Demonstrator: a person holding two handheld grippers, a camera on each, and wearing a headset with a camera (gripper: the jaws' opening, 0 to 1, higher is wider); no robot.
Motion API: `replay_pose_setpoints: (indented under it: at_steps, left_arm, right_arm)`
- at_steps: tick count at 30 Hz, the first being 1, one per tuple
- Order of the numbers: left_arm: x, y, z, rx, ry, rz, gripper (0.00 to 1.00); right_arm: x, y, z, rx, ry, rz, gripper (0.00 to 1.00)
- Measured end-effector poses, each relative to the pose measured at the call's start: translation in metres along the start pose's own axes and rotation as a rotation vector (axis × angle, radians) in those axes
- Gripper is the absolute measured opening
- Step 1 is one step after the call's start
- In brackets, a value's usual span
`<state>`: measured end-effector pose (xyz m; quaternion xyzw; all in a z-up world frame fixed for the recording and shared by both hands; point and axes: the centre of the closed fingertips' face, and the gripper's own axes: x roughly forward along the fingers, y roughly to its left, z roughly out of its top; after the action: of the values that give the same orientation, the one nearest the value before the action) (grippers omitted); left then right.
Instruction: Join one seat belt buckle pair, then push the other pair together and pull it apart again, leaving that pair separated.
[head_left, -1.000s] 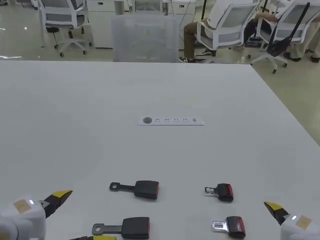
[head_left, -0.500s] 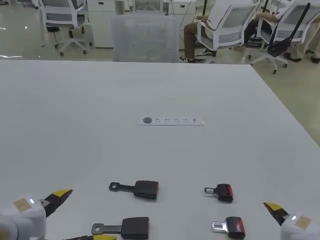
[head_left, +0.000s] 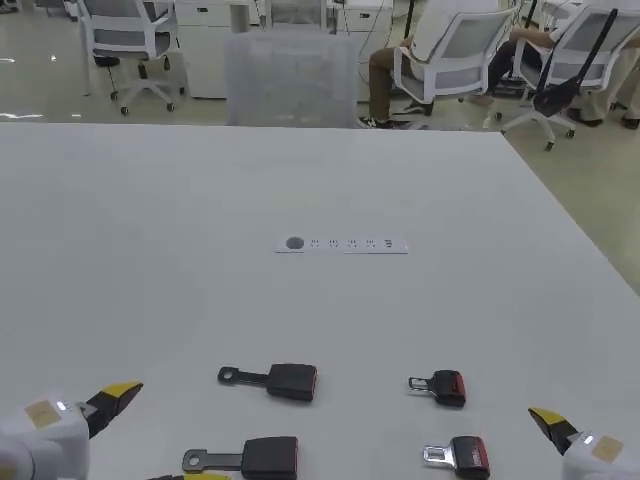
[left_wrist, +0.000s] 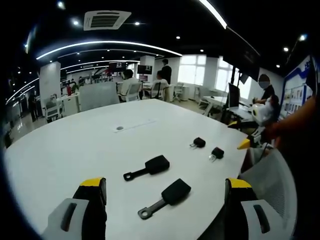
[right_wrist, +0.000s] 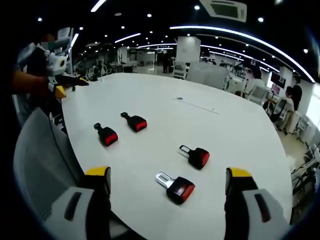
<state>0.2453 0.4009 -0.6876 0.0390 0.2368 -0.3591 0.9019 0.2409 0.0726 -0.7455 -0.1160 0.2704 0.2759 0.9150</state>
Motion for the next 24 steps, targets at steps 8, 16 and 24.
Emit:
replay_pose_setpoints:
  at_steps: [8, 16, 24]
  left_arm:
    - [0.003, 0.002, -0.016, -0.003, 0.031, -0.001, 1.0]
    - [0.001, 0.0, -0.023, 0.005, 0.052, -0.017, 1.0]
    - [0.001, -0.003, -0.019, 0.035, 0.053, -0.062, 1.0]
  right_arm:
    - [0.001, -0.001, -0.004, -0.006, 0.009, 0.004, 0.97]
    - [0.0, -0.001, -0.006, -0.022, 0.014, 0.019, 0.98]
    - [0.001, 0.003, 0.0, -0.068, 0.002, 0.073, 0.99]
